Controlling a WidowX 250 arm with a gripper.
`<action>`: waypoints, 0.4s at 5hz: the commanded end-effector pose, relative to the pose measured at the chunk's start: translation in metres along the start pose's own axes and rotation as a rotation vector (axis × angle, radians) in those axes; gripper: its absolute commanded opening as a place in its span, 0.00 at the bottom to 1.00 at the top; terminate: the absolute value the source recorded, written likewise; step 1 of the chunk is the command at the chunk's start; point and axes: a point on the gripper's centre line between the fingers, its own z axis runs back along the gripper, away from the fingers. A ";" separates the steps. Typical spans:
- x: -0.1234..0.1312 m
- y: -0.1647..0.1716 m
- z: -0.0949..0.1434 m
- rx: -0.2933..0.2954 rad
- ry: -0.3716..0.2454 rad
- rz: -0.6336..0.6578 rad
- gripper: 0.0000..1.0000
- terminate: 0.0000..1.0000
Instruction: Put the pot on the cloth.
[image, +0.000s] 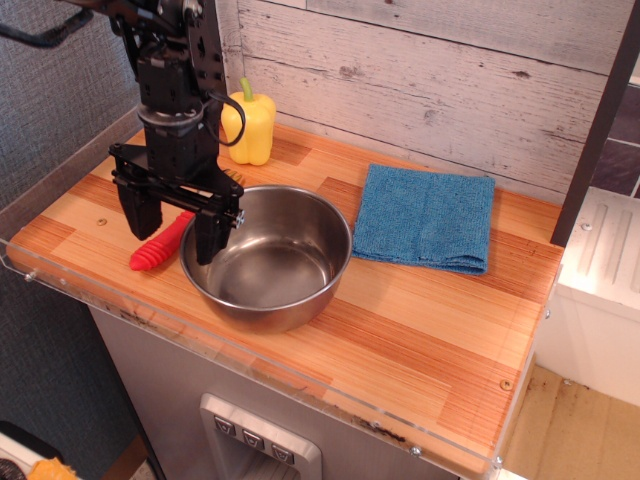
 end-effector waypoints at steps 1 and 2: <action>0.003 -0.005 0.020 -0.018 -0.203 -0.007 0.00 0.00; -0.002 0.000 0.029 -0.180 -0.272 0.035 0.00 0.00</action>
